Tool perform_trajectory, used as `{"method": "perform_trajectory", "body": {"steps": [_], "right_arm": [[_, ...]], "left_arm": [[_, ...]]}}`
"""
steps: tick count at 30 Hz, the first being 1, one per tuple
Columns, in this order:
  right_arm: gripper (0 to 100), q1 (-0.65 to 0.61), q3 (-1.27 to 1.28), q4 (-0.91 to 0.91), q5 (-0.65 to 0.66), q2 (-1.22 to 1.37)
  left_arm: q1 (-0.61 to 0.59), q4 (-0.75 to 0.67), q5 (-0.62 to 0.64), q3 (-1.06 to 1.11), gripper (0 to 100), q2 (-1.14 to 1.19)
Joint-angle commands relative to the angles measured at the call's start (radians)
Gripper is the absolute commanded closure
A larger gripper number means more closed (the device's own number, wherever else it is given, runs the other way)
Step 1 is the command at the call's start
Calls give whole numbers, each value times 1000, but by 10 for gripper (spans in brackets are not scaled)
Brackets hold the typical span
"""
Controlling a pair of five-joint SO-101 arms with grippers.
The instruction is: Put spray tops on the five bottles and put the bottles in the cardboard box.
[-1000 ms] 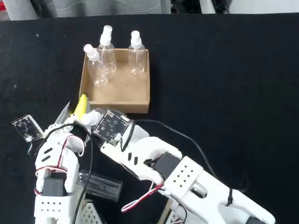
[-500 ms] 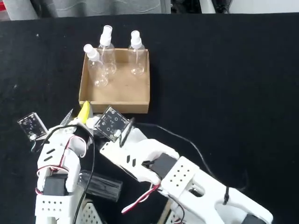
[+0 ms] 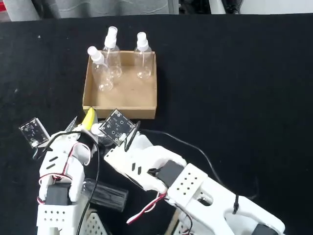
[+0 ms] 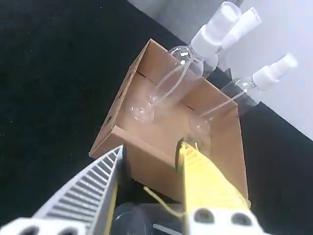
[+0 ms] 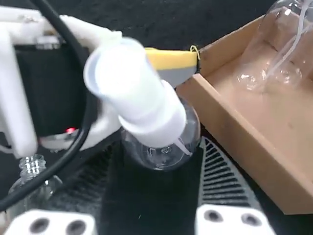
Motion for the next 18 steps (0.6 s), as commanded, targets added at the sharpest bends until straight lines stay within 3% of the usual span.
{"method": "perform_trajectory", "body": {"steps": [1,18], "right_arm": [[838,3,-99,-3,-6,-2],[737,3,-268,104,2,153]], "left_arm": [[-1,2,9,22,838,9],[-47,0,11,22,838,9]]}}
